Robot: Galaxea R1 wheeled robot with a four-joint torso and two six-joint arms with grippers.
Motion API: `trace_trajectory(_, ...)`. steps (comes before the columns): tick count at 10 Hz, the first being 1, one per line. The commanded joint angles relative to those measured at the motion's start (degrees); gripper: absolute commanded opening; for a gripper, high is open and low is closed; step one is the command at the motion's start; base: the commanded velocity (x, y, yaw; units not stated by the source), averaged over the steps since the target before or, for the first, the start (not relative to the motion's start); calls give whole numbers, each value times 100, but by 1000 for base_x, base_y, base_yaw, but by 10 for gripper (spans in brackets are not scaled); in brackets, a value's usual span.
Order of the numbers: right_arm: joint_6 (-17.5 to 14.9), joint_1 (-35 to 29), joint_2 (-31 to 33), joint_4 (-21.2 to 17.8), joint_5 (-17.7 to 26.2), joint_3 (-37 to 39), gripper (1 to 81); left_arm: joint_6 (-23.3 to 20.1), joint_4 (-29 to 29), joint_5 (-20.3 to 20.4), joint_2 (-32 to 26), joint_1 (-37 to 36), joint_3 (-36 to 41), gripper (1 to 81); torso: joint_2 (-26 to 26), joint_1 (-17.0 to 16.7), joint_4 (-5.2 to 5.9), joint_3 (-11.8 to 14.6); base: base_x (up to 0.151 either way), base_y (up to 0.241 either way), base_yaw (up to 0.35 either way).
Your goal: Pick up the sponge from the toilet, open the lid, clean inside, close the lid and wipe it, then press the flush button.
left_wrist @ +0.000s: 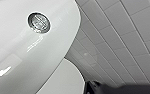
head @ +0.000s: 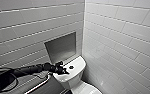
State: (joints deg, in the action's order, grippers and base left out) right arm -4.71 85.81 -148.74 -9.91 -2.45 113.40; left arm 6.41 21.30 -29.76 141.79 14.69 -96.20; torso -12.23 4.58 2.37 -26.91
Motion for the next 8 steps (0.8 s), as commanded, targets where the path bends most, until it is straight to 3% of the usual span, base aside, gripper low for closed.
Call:
trace_trajectory(1, -4, -77, 96, -99, 438, -100, 10, 141, 155, -232, -18, -1059, -154, 10, 0, 0, 0, 0, 0, 0, 0)
trace_trajectory(8, -4, -111, 43, -160, 438, -73, 10, 246, 138, -188, 1063, -1315, -1613, 10, 2, 0, 0, -37, 0, 0, 0)
